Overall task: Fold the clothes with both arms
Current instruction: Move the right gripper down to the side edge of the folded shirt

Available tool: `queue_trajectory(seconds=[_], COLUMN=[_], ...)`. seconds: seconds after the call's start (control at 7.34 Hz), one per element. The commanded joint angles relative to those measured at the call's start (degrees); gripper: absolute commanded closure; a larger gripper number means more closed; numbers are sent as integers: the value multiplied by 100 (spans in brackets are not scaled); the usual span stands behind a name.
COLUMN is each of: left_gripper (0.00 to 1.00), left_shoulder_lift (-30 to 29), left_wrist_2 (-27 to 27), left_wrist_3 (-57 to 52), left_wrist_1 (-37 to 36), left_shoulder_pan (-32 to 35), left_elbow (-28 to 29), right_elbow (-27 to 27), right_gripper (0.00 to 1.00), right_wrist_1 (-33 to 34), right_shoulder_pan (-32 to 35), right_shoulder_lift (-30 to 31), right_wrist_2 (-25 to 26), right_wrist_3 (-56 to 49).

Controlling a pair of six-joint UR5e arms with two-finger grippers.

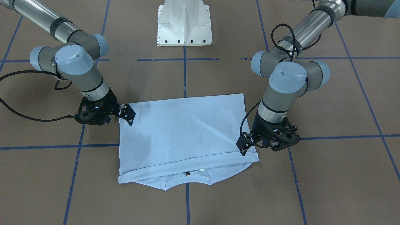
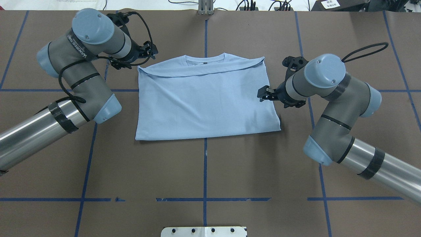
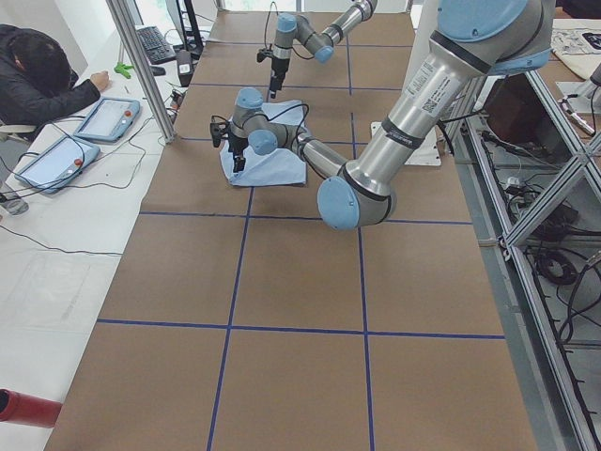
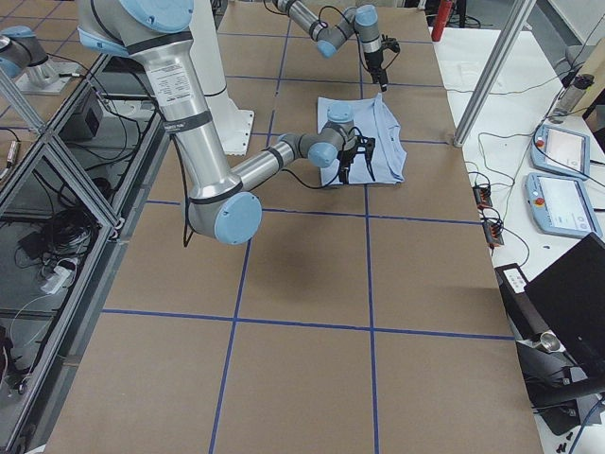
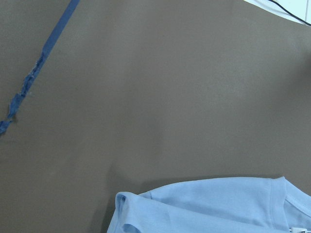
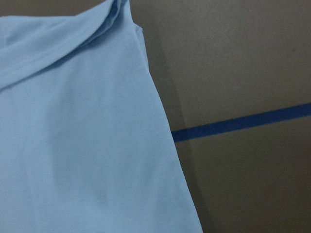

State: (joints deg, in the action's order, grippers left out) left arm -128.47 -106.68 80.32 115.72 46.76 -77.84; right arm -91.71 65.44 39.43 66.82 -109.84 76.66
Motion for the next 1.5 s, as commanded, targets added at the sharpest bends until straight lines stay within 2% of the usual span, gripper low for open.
queue_trajectory(seconds=[0.0, 0.27, 0.54, 0.68, 1.09, 1.23, 1.36], left_gripper=[0, 0, 0, 0, 0, 0, 0], left_shoulder_lift=[-3, 6, 6, -3, 6, 6, 15], left_wrist_2=[-2, -2, -11, -11, -20, -28, -29], left_wrist_3=[1, 1, -7, -7, -7, -7, -7], left_wrist_1=[3, 12, 3, -6, -6, -6, -6], left_shoulder_pan=[0, 0, 0, 0, 0, 0, 0], left_elbow=[-3, -3, -12, -12, -99, -91, -91], right_elbow=[-14, -48, -31, -49, -425, -435, -435], right_gripper=[12, 12, 25, 40, 94, 100, 100], right_wrist_1=[3, 3, 12, 82, 118, 118, 118], right_shoulder_pan=[-155, -252, -296, -322, -322, -348, -471], right_shoulder_lift=[59, 120, 138, 173, 532, 612, 665], right_wrist_2=[42, -11, -20, -28, -301, -284, -205], right_wrist_3=[-2, -2, -2, -2, -72, -73, -73])
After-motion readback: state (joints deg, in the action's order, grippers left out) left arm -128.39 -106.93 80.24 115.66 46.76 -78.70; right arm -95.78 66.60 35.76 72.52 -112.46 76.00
